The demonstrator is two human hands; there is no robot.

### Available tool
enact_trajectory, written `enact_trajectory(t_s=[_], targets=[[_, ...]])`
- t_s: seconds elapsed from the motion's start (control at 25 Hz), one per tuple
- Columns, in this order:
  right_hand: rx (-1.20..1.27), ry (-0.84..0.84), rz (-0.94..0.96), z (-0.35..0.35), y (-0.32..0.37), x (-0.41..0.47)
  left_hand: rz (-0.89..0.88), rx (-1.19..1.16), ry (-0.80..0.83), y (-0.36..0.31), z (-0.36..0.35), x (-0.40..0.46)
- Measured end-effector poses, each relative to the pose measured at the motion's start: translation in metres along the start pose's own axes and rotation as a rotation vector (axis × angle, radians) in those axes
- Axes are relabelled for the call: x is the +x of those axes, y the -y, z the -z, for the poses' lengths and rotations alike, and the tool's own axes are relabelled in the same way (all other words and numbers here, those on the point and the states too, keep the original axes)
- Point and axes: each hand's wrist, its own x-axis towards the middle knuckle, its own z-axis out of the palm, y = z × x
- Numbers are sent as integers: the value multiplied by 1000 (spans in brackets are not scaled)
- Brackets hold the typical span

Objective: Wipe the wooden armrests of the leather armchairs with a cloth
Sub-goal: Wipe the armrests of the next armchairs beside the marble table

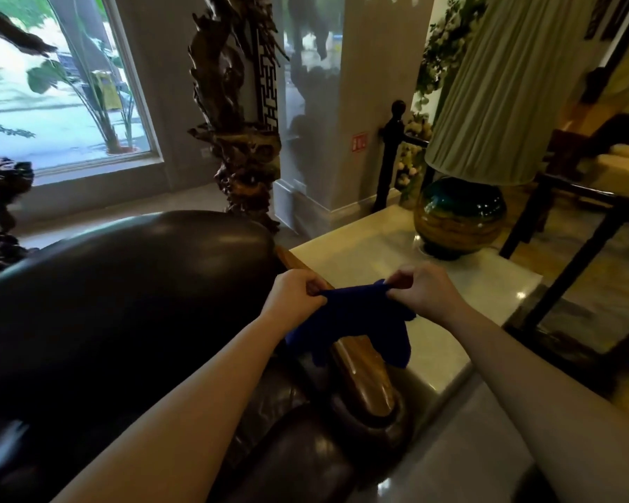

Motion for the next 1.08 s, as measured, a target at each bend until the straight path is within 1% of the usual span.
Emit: enact_trajectory(t_s=[0.12, 0.32, 0.48, 0.6, 0.76, 0.92, 1.08], targets=[[1, 41, -26, -4, -38, 28, 45, -15, 7, 5, -35, 30], [67, 154, -10, -28, -112, 75, 218, -35, -80, 26, -113, 66], [130, 242, 35, -69, -190, 100, 397, -55, -225, 45, -203, 75], [163, 263, 19, -107, -244, 97, 502, -58, -316, 58, -270, 68], [209, 284, -15, -166, -308, 92, 528, -9, -374, 92, -341, 65], [246, 296, -55, -225, -350, 82, 521, 19, -412, 142, -394, 64], [237, 298, 24, -279, -382, 67, 496, 89, -456, 193, -434, 57]])
